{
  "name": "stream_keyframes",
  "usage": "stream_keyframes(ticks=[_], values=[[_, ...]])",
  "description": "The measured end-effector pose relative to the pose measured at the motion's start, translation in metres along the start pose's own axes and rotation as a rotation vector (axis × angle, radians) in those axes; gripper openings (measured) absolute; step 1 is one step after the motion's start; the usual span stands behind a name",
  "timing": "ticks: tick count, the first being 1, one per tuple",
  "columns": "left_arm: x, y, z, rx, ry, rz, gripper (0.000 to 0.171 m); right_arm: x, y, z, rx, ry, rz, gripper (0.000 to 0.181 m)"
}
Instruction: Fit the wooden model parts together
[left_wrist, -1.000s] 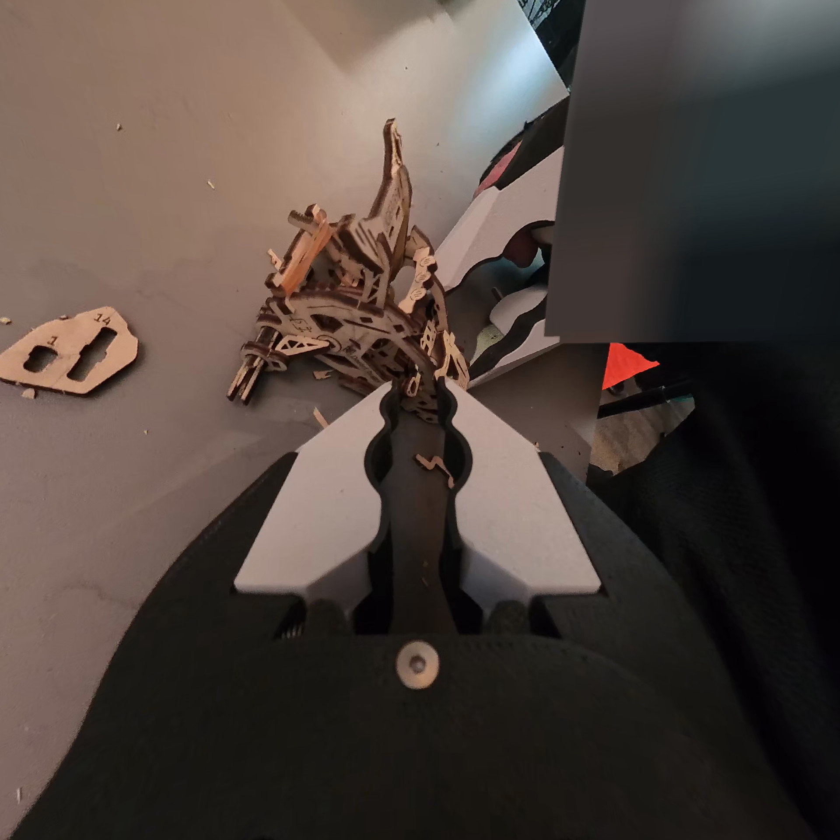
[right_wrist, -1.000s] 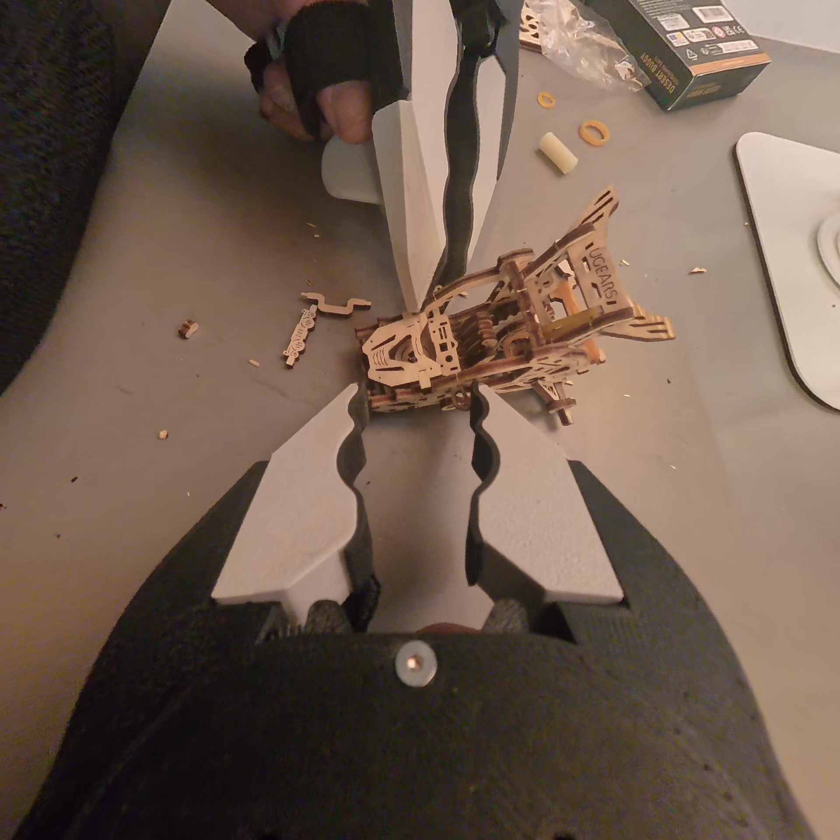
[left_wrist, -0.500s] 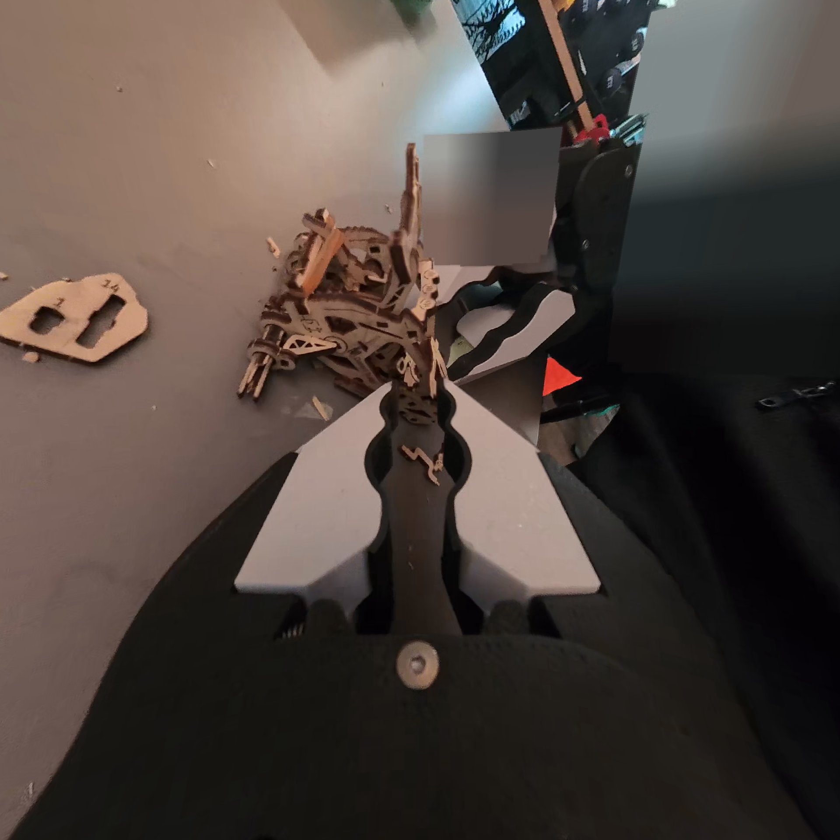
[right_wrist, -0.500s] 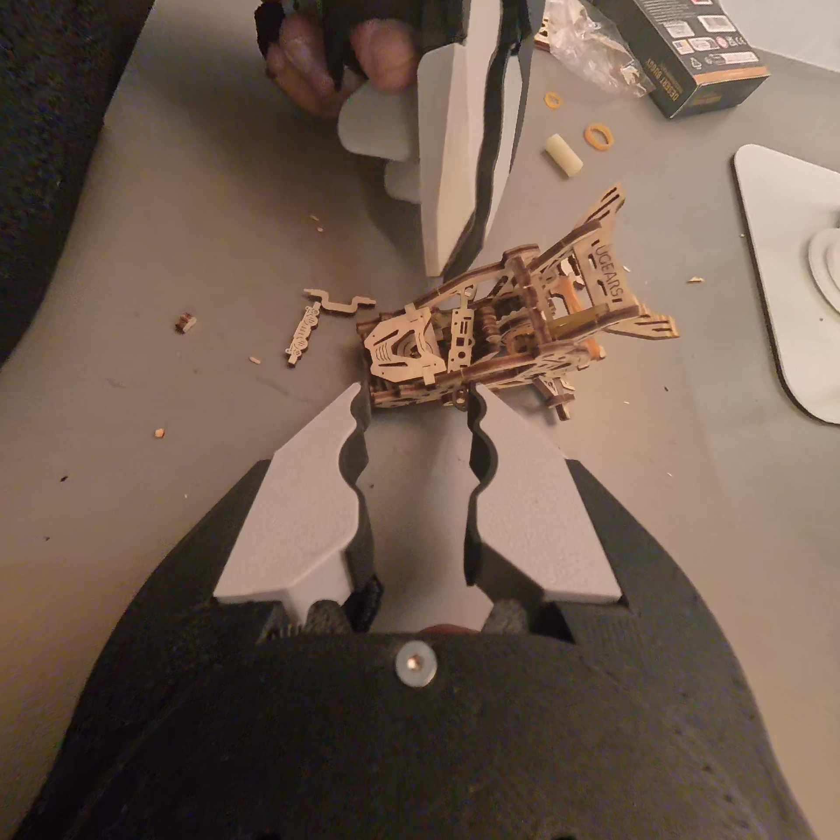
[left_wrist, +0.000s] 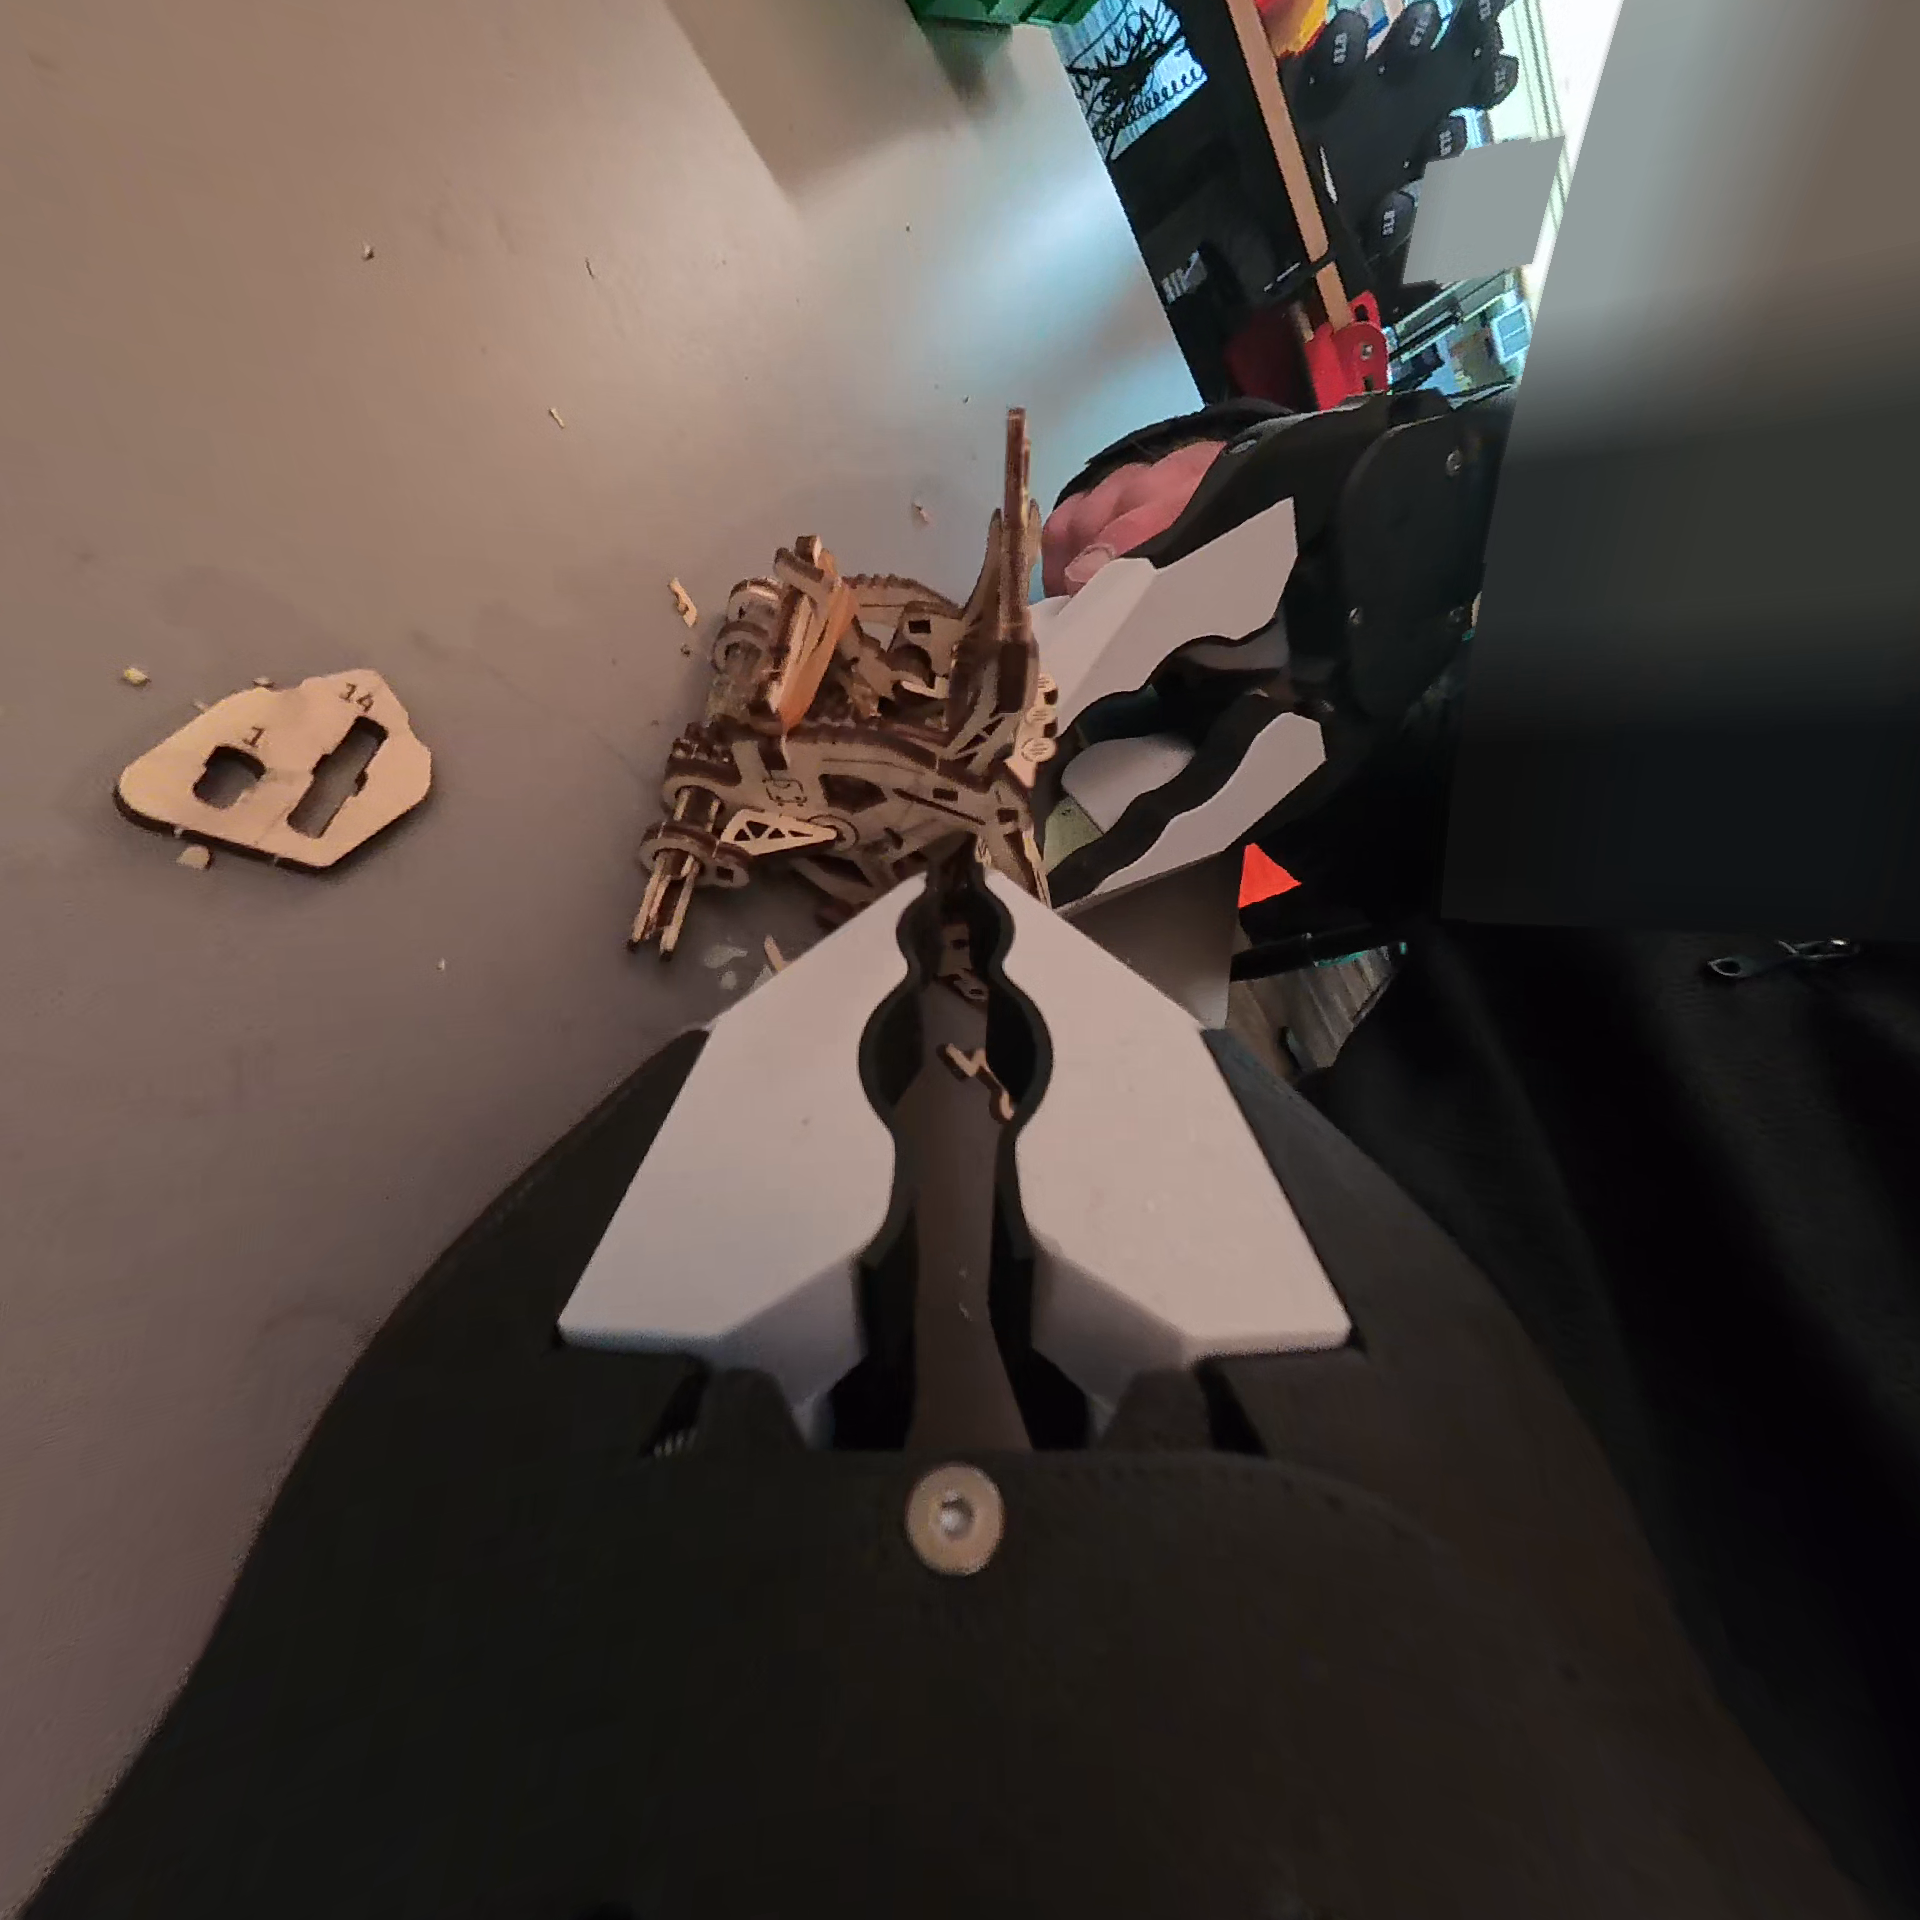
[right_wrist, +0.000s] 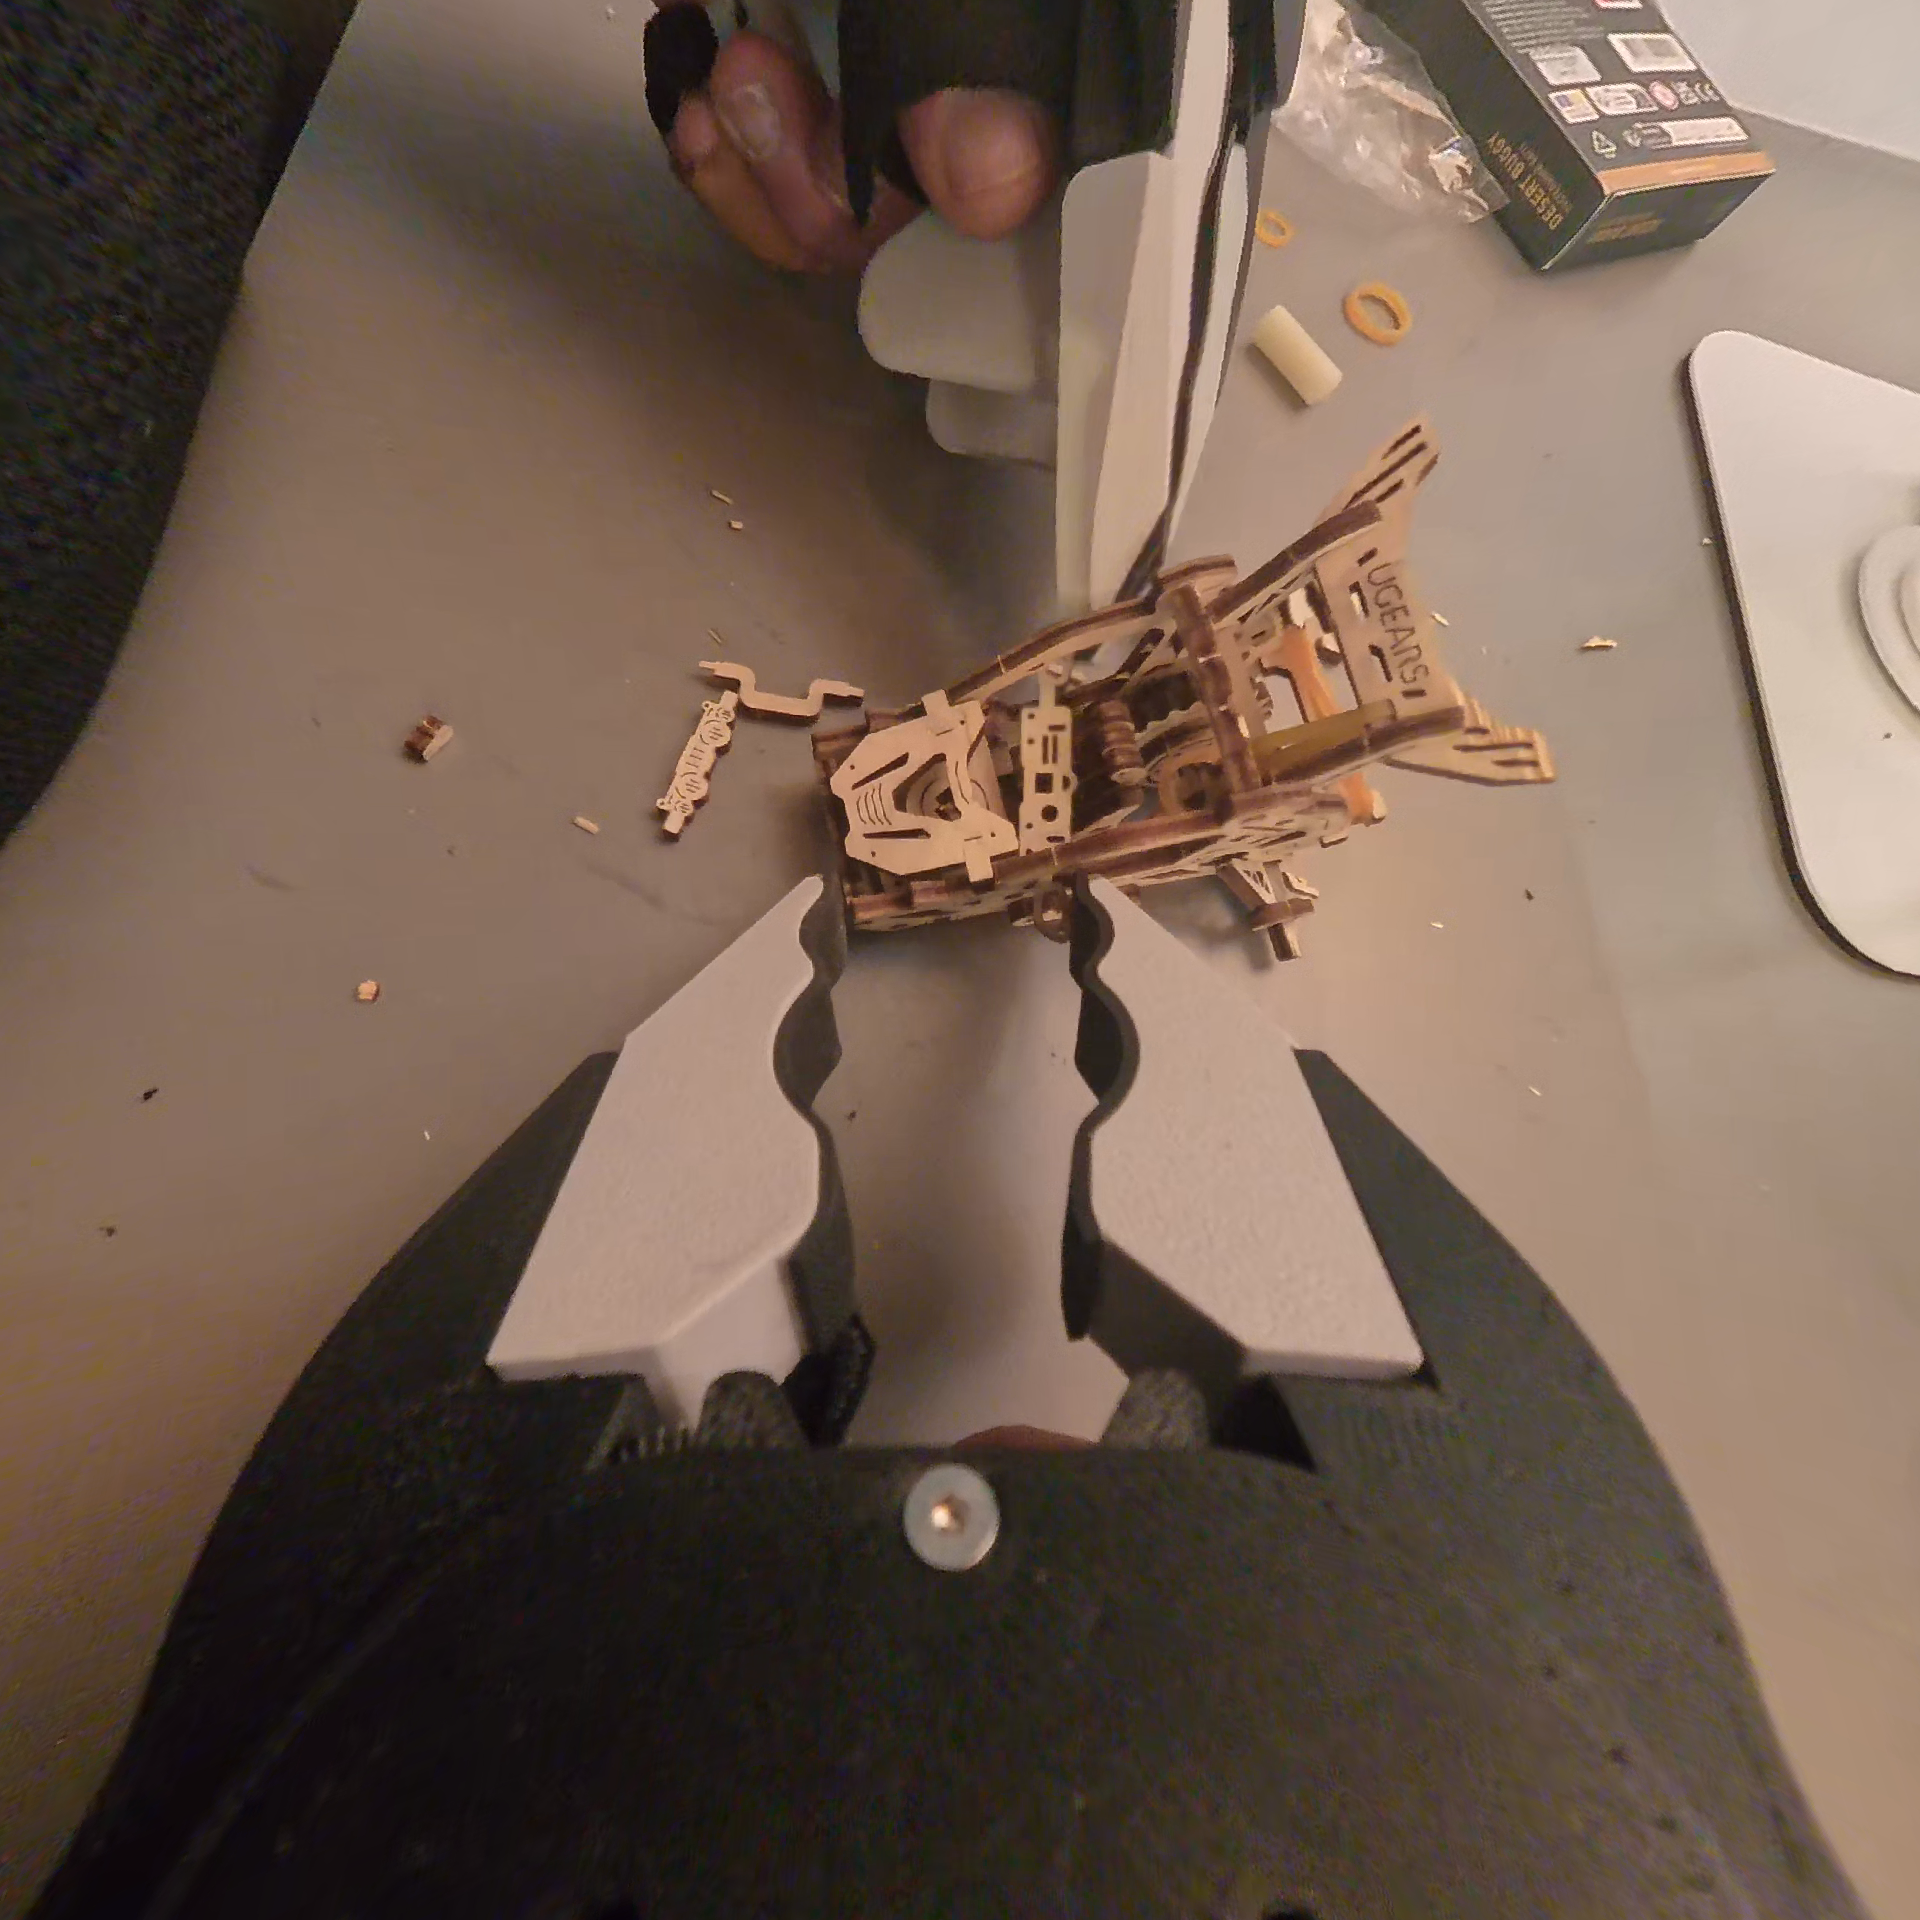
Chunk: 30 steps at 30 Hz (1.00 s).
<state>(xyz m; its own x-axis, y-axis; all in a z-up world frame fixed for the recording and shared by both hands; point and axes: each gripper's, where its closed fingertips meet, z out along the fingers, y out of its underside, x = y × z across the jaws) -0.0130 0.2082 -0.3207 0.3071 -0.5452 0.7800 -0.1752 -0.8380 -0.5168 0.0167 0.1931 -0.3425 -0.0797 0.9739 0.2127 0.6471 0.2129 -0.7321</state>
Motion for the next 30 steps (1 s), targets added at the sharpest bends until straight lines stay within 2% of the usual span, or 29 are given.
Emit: stream_keyframes(ticks=[3, 12, 30], values=[[0.001, 0.003, -0.001, -0.016, 0.024, -0.023, 0.001, -0.001, -0.001, 0.001, 0.0, -0.005, -0.004, 0.042], [0.0, 0.015, 0.005, -0.088, -0.051, 0.083, 0.002, -0.003, -0.001, 0.0, -0.002, -0.016, -0.002, 0.043], [0.01, 0.022, 0.007, -0.11, -0.011, 0.145, 0.001, -0.009, 0.001, 0.0, -0.016, -0.084, 0.066, 0.043]])
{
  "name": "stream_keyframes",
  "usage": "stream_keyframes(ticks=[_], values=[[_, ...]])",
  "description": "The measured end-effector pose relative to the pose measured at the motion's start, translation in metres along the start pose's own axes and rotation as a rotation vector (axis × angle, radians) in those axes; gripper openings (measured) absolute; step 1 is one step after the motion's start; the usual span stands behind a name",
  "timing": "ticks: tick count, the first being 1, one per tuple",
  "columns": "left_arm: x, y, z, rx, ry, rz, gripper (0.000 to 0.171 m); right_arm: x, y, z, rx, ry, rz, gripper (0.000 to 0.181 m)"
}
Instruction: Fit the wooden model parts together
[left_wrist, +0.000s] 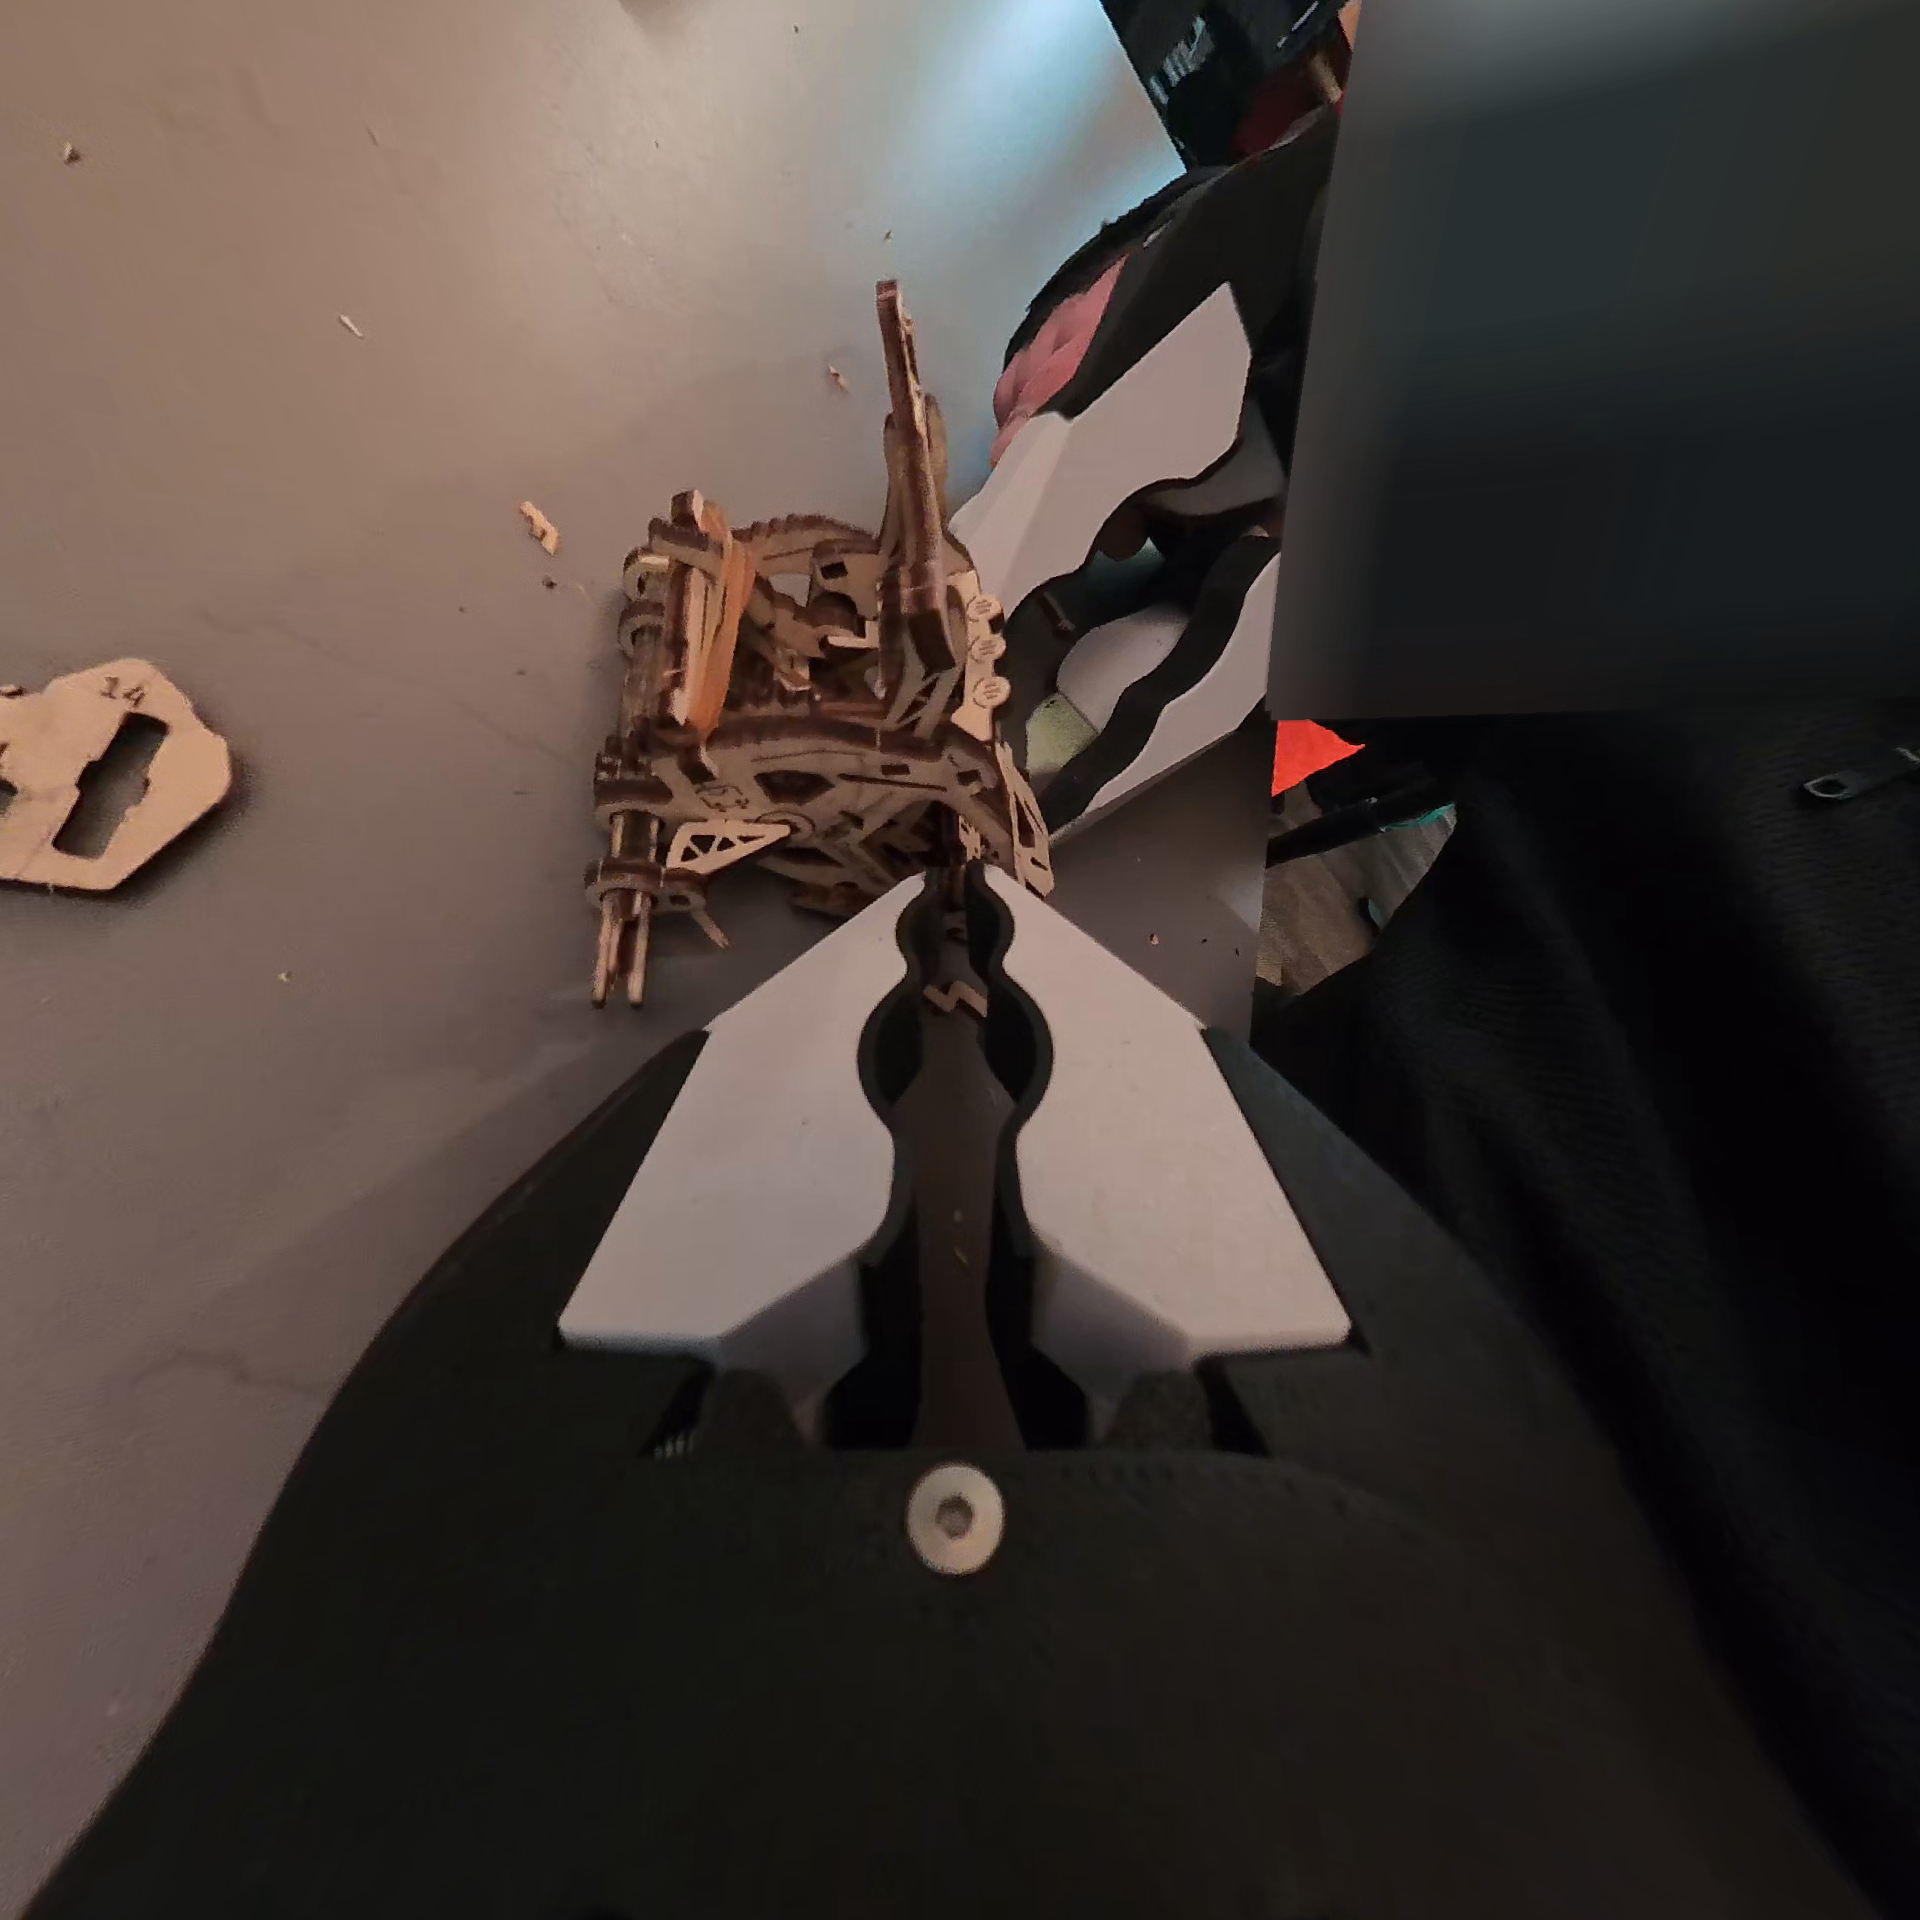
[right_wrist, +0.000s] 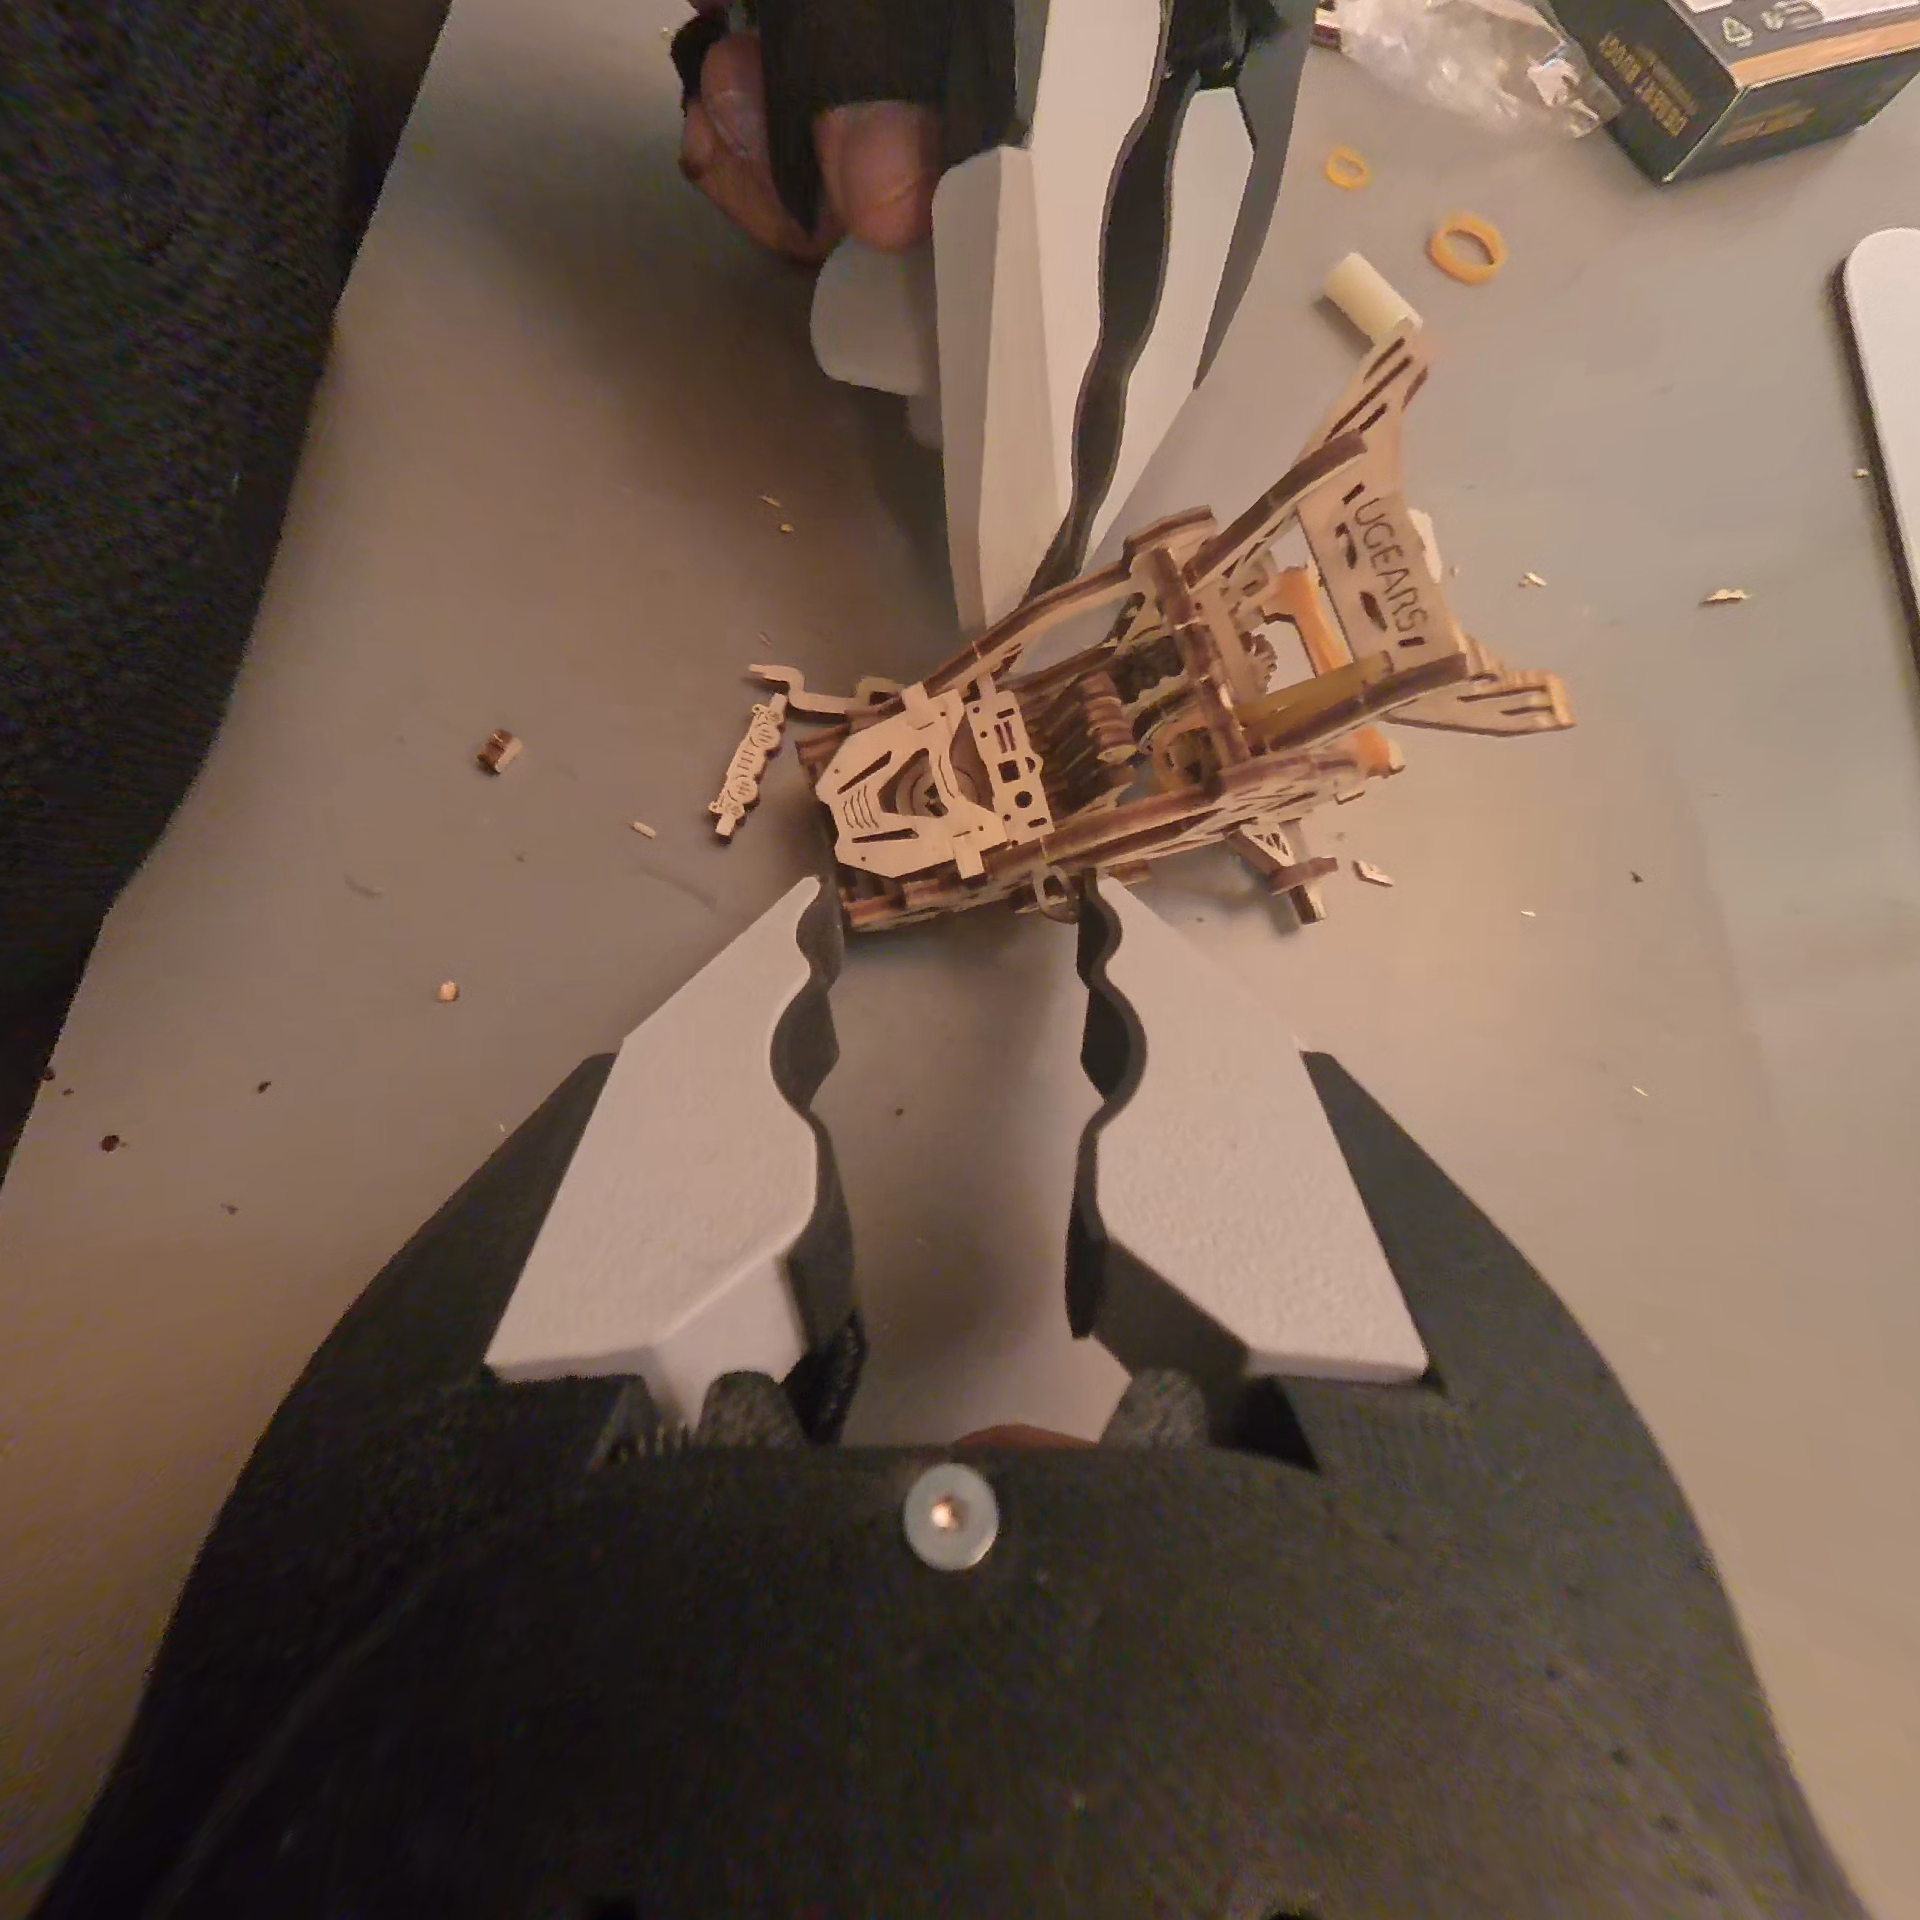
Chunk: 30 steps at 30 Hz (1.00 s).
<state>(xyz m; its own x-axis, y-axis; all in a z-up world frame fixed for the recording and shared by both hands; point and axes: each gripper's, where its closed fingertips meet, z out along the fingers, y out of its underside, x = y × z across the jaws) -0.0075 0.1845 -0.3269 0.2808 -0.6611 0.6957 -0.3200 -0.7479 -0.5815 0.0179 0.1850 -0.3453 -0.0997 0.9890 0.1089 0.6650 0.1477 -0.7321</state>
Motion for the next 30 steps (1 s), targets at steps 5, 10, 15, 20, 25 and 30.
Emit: stream_keyframes(ticks=[5, 10, 15, 20, 25, 30], values=[[0.0003, 0.0, 0.0005, 0.009, -0.021, 0.022, 0.001, -0.0003, 0.0003, 0.0, -0.008, 0.002, -0.009, 0.043], [0.001, 0.0002, 0.0006, 0.015, -0.031, 0.038, 0.001, -0.0008, -0.0006, 0.0, -0.007, 0.011, -0.028, 0.043], [0.0028, 0.0011, 0.0007, 0.019, -0.037, 0.061, 0.001, -0.0016, -0.0008, 0.0002, -0.016, 0.021, -0.045, 0.043], [0.0021, 0.0016, 0.0005, 0.025, -0.055, 0.079, 0.002, -0.0029, 0.0005, 0.0014, -0.034, -0.01, -0.014, 0.043], [0.0016, 0.0029, 0.0004, 0.022, -0.067, 0.087, 0.002, -0.0032, 0.0008, 0.0018, -0.046, -0.02, -0.022, 0.042], [0.002, 0.0025, 0.0005, 0.026, -0.065, 0.088, 0.002, -0.0036, 0.0008, 0.0018, -0.042, -0.017, -0.025, 0.043]])
